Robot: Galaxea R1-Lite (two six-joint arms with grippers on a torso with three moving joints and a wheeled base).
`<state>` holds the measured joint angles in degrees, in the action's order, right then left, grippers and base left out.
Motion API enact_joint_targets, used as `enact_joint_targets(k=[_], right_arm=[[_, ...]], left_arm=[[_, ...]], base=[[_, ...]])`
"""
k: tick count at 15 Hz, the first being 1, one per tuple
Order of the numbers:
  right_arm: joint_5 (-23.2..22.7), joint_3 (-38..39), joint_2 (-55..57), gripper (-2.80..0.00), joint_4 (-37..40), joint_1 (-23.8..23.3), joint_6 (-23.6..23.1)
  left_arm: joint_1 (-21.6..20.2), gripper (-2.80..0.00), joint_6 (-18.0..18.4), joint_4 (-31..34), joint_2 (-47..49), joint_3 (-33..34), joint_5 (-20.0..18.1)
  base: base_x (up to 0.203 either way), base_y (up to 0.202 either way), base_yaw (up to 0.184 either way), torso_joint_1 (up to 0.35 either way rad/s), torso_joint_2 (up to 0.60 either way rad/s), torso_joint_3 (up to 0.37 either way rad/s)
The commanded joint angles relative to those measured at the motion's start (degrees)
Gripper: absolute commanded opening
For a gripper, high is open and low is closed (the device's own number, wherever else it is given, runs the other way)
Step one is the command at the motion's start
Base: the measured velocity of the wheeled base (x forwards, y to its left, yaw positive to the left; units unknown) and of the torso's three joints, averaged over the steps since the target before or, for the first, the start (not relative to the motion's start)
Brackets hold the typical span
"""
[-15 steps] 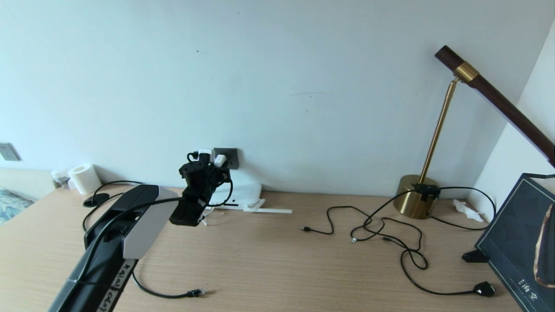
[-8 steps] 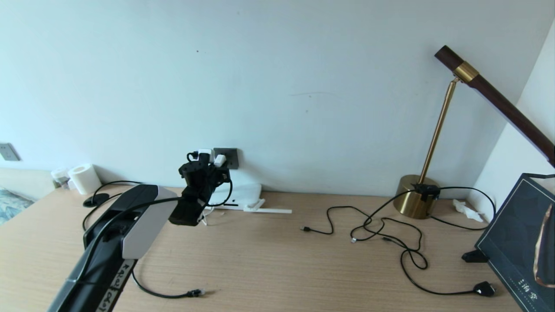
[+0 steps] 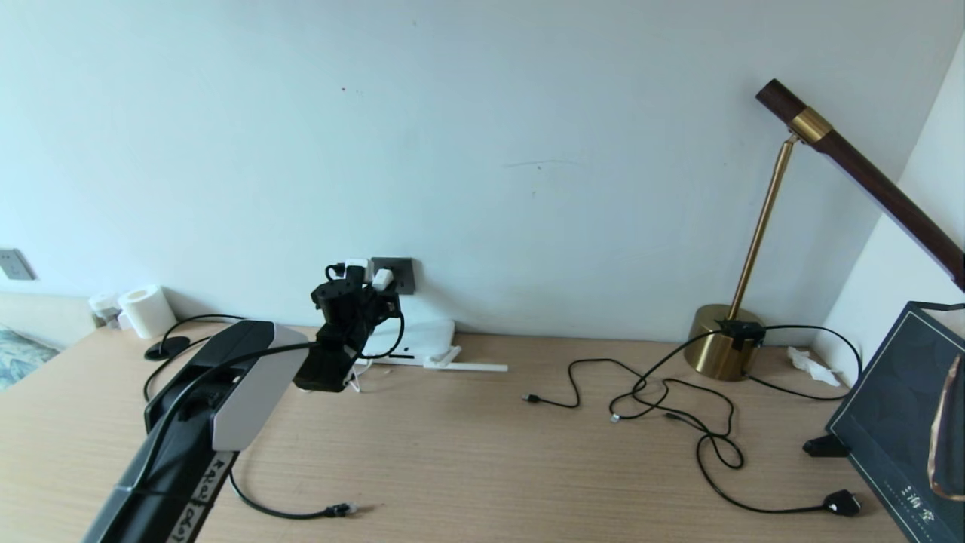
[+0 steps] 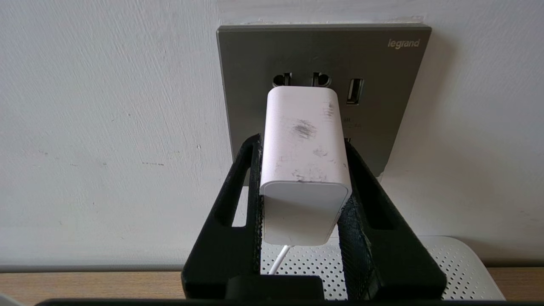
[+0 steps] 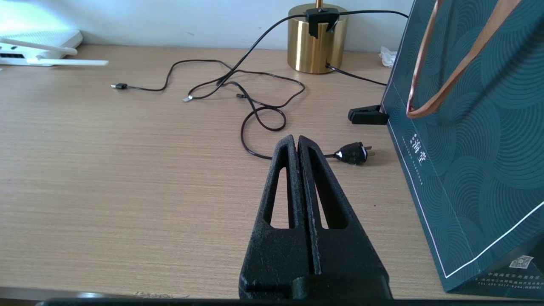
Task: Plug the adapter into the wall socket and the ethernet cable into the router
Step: Plug plug into socket
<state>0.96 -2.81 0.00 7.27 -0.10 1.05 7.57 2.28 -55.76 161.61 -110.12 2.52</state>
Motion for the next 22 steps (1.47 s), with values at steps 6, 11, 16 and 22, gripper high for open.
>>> enact_joint_targets(k=[6, 11, 16, 22], right_arm=[[0.0, 0.0, 0.0, -2.8, 0.0, 0.0, 0.0], [0.0, 0.0, 0.0, -2.8, 0.0, 0.0, 0.0], [0.0, 0.0, 0.0, -2.8, 0.0, 0.0, 0.0], [0.0, 0.0, 0.0, -2.8, 0.0, 0.0, 0.0]], left_arm=[[0.1, -2.8, 0.0, 0.0, 0.1, -0.3, -0.2], [0.5, -2.8, -0.1, -0.2, 0.1, -0.3, -0.1], [1.6, -2.8, -0.1, -0.8, -0.6, 0.2, 0.1], [1.7, -2.8, -0.1, -0.8, -0.6, 0.2, 0.2]], base=[[0.0, 0.0, 0.0, 0.0, 0.0, 0.0], [0.0, 0.0, 0.0, 0.0, 0.0, 0.0], [0.0, 0.0, 0.0, 0.0, 0.0, 0.0], [0.0, 0.0, 0.0, 0.0, 0.0, 0.0]])
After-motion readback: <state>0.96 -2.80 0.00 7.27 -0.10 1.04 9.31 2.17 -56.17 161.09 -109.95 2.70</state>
